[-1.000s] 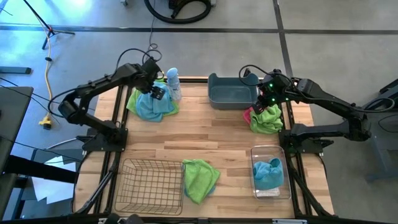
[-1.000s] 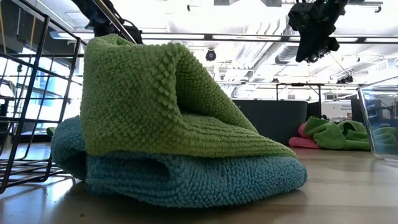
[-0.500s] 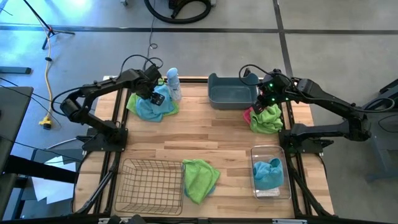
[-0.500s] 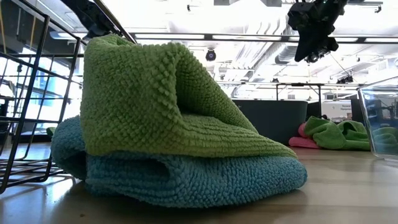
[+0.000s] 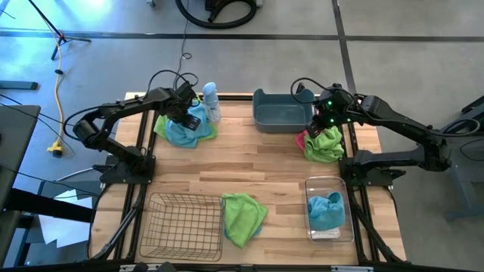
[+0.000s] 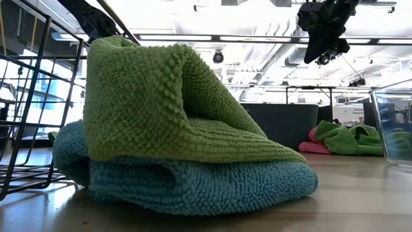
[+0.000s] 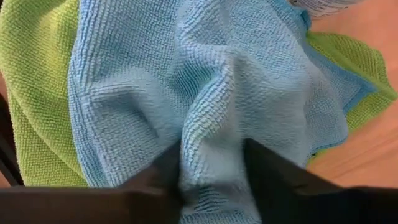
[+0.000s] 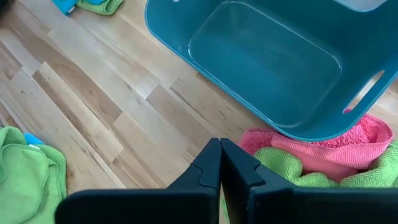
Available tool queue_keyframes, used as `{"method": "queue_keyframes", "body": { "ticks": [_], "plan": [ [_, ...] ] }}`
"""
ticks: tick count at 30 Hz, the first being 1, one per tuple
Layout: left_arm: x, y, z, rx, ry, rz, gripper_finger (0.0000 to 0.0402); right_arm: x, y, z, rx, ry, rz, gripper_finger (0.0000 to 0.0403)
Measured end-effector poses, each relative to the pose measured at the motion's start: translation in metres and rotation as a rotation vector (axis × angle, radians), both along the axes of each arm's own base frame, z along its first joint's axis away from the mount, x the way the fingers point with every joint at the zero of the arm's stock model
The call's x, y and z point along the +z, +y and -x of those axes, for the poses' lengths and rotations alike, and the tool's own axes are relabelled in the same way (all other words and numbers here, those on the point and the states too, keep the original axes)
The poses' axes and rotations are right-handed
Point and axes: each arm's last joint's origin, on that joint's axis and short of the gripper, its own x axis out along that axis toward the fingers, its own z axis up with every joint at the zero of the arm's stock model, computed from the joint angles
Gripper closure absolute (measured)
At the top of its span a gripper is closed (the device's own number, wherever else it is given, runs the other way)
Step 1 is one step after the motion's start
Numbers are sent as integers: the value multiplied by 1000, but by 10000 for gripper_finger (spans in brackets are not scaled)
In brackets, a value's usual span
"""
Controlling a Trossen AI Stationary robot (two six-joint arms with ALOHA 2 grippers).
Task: Sort microfiber towel by color & place in baskets
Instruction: Put the left blue towel into the transparent bin
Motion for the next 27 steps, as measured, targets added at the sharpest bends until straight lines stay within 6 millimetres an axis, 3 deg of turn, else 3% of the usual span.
{"method": "queue_keyframes", "body": {
  "ticks": [2,4,11,19,27],
  "plan": [
    [0,0,0,-18,-7,7,354,0,0,0,0,0,0,403],
    [1,0,0,-31,-19,14,387,0,0,0,0,0,0,403],
    [26,-10,10,-54,-86,-61,399,0,0,0,0,0,0,403],
    [76,-38,36,-74,-240,-242,401,1,-1,-1,0,-12,6,403],
    [111,-66,61,-109,-408,-370,401,1,-1,-1,-1,-16,9,403]
  ]
}}
